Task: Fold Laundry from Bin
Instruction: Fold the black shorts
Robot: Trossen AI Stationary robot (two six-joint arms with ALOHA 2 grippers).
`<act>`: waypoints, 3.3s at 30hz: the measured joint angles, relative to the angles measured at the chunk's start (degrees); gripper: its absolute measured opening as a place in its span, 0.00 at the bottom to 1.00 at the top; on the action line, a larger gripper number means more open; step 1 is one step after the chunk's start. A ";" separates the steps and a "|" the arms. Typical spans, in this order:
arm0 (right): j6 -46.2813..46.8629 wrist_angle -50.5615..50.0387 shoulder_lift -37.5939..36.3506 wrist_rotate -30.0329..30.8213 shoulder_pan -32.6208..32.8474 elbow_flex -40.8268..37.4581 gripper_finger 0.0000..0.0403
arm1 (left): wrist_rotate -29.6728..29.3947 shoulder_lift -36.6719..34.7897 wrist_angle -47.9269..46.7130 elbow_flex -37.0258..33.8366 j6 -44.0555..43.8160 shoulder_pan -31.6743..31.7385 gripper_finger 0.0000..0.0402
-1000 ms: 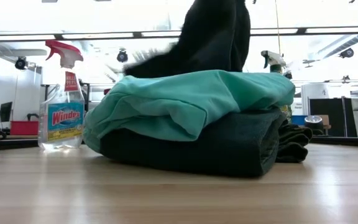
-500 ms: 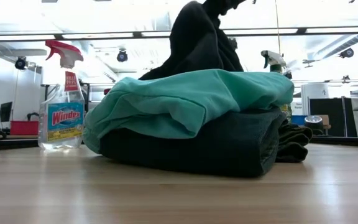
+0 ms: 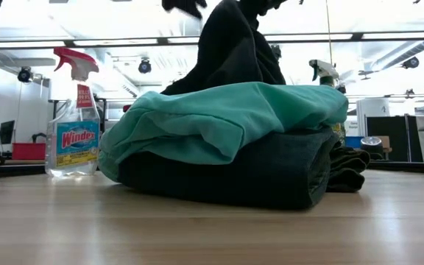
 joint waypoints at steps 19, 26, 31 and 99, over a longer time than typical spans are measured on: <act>-1.55 -0.80 -1.45 0.68 -0.02 -0.02 0.02 | 10.38 -1.17 28.95 -40.69 -5.20 1.02 0.46; -0.95 -1.07 -4.10 0.64 -0.02 -0.04 0.02 | 9.99 -1.33 24.87 -44.12 -3.27 1.02 0.27; -2.12 -3.30 -6.51 0.76 -0.15 -0.13 0.02 | 11.32 -3.26 21.00 -43.90 0.38 1.06 0.04; -7.45 -20.12 -1.03 13.16 -0.79 7.37 0.02 | 2.54 -18.65 16.17 -26.69 -4.51 1.61 0.00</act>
